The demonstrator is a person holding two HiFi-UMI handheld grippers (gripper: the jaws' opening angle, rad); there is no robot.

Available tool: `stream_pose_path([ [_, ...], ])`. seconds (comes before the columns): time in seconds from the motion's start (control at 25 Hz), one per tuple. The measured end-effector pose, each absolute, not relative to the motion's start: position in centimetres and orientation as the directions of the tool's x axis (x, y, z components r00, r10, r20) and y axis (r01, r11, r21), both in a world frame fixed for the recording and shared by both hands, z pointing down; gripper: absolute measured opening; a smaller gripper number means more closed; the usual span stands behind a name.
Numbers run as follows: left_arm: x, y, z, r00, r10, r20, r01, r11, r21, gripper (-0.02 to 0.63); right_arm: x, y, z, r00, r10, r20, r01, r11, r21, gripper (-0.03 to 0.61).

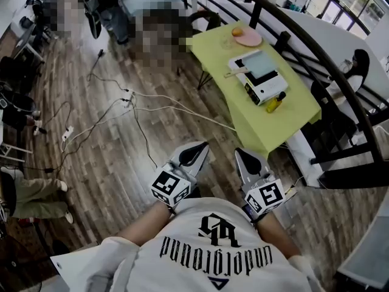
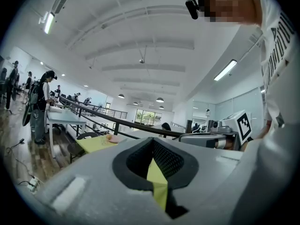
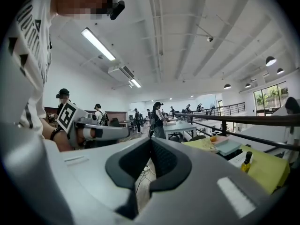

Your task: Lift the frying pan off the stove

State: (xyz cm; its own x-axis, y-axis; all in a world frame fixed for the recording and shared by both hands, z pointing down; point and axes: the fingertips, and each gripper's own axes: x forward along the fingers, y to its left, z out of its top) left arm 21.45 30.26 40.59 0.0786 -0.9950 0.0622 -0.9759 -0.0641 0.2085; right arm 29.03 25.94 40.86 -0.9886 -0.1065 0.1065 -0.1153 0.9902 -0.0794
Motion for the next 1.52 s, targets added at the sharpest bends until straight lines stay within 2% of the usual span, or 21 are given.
stream_pose_path([
  [0.52, 3.8, 28.4, 38.9, 0.097, -0.994, 0.056, -0.983, -0.086, 0.162, 0.006, 11.3, 24.8, 40.4, -0.988, -0.095, 0.122, -0.105, 0.992, -0.076, 0.002],
  [0.84, -0.8, 27.0, 40.3, 0.1, -0.992, 0.077, -0.977, -0.083, 0.198, 0.006, 6.7, 22.9, 41.9, -0.984, -0.092, 0.15, -0.108, 0.989, -0.102, 0.002],
  [1.12, -3.9, 24.3, 40.7, 0.086, -0.991, 0.106, -0.972, -0.06, 0.229, 0.006, 3.3, 19.6, 43.6, -0.988, -0.033, 0.153, -0.056, 0.988, -0.144, 0.002],
  [1.52, -7.3, 13.2, 41.9, 0.104, -0.983, 0.153, -0.979, -0.074, 0.191, 0.006, -0.9, 8.3, 44.7, -0.988, -0.013, 0.156, -0.04, 0.985, -0.168, 0.002],
])
